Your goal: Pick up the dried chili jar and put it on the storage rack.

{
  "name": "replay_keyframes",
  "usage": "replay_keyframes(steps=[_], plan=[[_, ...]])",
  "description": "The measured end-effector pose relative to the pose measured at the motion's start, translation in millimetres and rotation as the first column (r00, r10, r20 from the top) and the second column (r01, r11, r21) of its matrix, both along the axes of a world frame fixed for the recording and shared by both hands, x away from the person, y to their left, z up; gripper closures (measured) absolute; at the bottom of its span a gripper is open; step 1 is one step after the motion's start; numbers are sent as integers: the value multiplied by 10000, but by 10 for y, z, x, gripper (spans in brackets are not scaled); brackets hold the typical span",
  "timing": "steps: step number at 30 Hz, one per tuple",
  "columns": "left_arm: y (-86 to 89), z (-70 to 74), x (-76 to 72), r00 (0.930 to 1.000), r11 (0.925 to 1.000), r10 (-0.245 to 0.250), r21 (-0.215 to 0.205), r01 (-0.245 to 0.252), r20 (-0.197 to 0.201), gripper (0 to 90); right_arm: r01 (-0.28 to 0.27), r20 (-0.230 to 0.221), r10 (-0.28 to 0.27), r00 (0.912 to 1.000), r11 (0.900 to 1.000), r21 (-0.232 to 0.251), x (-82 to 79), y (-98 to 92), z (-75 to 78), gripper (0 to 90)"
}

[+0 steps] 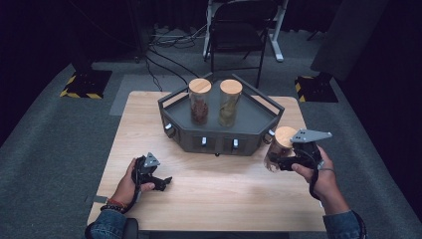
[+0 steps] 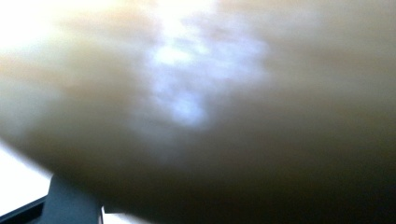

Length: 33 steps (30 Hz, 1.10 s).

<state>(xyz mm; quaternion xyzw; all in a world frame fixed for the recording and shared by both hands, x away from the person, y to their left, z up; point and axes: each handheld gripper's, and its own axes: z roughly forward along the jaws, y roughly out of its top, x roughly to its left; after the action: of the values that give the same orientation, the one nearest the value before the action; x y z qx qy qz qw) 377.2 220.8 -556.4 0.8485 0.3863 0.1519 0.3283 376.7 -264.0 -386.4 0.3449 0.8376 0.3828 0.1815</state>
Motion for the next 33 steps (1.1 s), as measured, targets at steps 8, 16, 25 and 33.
replay_keyframes(steps=[8,16,25,33], plan=[[0,0,0,10000,10000,2,-4,-2,-1,3,262,136,-261,9996,9996,-98,141,82,206,254],[0,0,0,10000,10000,-6,-6,6,7,3,335,277,-330,9991,9993,-175,270,155,358,254],[0,0,1,10000,10000,-16,4,16,4,3,465,313,-461,9984,9988,-145,431,226,505,254],[0,0,0,10000,10000,-4,7,4,-3,3,636,390,-629,9973,9979,-146,560,324,601,254]])
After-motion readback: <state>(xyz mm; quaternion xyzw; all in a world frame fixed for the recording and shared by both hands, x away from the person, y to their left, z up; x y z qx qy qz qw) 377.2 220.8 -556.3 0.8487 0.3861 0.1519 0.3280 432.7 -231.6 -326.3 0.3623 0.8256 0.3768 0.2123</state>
